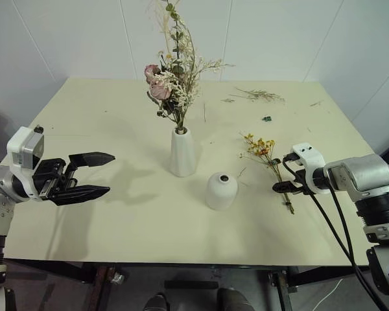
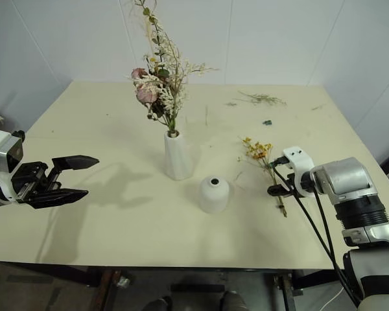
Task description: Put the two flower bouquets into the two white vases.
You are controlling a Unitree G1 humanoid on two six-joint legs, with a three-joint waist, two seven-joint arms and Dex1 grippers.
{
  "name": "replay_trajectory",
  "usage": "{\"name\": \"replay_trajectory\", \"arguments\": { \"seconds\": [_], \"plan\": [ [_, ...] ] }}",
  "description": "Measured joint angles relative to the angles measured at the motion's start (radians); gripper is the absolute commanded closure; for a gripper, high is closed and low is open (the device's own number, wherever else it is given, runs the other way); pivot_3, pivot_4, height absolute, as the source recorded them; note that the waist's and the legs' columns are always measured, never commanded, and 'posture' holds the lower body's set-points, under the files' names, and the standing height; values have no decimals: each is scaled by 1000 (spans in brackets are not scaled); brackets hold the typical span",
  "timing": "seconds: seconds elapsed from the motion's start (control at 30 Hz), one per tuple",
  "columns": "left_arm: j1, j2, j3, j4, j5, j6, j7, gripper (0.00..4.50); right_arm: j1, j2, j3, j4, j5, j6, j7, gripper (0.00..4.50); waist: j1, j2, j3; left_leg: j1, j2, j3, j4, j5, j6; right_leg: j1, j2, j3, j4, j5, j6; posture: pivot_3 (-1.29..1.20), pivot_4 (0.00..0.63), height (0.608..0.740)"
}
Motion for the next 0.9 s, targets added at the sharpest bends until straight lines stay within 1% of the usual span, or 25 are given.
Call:
{"name": "replay_trajectory", "arguments": {
  "seconds": [0.13,0.27,0.37,0.5,0.6,0.8,0.9],
  "plan": [
    [0,0,1,22,0,-9,0,0,2,0,-1,-5,-8,9,0,2139,0,0,0,0,0,0,0,0,0,0,0,0,0,0,0,0,150,740],
    [-3,-1,0,24,2,-19,0,0,24,0,-6,-56,-3,26,0,3463,0,0,0,0,0,0,0,0,0,0,0,0,0,0,0,0,150,740],
    [-38,-5,-16,34,5,-27,0,0,37,12,-27,-74,-2,30,-3,4477,0,0,0,0,0,0,0,0,0,0,0,0,0,0,0,0,150,740],
    [-61,-9,-34,37,8,-36,0,0,47,40,-62,-82,-2,27,-22,4477,0,0,0,0,0,0,0,0,0,0,0,0,1,0,0,0,150,740],
    [-75,-10,-52,51,9,-37,0,0,74,73,-132,-110,1,7,-50,4477,-2,0,0,0,0,0,0,0,0,0,0,0,1,0,0,0,150,740],
    [-98,-16,-74,76,9,-37,0,0,100,167,-310,-209,38,-153,-100,4477,-2,0,0,0,0,0,-1,0,0,0,0,0,1,0,0,0,150,740],
    [-127,-16,-85,86,9,-36,0,0,134,257,-404,-301,92,-330,-96,4477,-1,0,0,0,0,0,-1,0,0,0,0,0,1,0,1,0,150,740]
  ]
}}
